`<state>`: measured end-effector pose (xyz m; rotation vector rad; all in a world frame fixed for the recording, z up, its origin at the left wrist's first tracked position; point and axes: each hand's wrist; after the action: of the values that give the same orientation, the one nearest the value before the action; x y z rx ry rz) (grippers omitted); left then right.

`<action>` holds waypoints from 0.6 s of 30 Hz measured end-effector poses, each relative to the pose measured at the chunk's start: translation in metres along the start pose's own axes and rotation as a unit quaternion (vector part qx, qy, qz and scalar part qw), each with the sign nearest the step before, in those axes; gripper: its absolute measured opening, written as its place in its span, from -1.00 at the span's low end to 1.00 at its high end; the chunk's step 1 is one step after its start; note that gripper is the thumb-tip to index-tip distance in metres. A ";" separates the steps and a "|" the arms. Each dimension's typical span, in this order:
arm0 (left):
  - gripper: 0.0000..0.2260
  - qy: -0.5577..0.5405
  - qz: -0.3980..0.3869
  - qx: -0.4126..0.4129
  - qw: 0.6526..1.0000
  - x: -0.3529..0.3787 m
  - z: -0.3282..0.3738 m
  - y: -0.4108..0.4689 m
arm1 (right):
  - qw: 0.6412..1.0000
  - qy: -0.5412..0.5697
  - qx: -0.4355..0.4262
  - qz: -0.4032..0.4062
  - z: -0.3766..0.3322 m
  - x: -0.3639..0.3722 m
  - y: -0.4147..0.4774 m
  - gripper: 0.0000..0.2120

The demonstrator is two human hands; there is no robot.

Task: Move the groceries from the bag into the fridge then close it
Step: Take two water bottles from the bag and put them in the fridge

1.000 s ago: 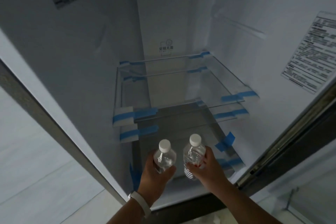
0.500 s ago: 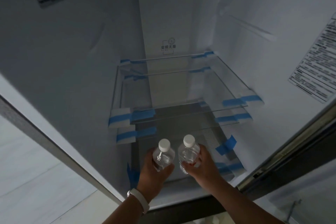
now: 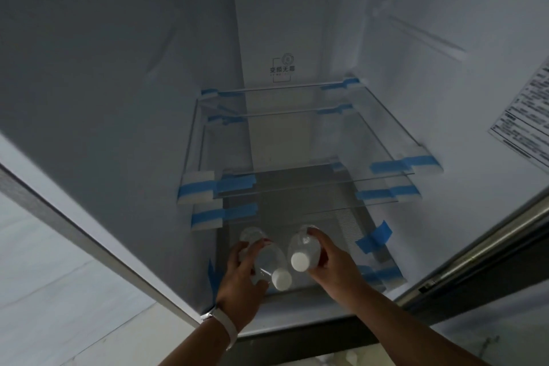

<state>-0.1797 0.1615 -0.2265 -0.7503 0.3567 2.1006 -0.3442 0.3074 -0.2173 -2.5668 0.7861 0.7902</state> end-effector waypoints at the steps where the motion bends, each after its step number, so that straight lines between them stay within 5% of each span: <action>1: -0.23 0.011 -0.012 0.002 1.000 0.000 -0.002 0.000 | 1.000 -0.020 0.000 -0.007 -0.001 -0.001 0.000 -0.36; 11: -0.18 0.089 -0.126 0.054 0.987 0.017 -0.028 0.008 | 0.987 -0.086 0.009 -0.132 0.009 -0.012 0.015 -0.24; 18: -0.26 0.042 -0.137 -0.015 0.990 0.017 -0.027 0.007 | 0.984 -0.069 0.027 -0.161 0.015 -0.010 0.021 -0.28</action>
<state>-0.1832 0.1552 -0.2582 -0.8579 0.2524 1.8239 -0.3698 0.3013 -0.2260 -2.4708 0.3319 0.8181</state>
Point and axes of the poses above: each hand's wrist, its own y-axis towards the middle knuckle, its own x-axis out of the palm, z = x × y, and after that the axes turned 4 degrees about -z, right-handed
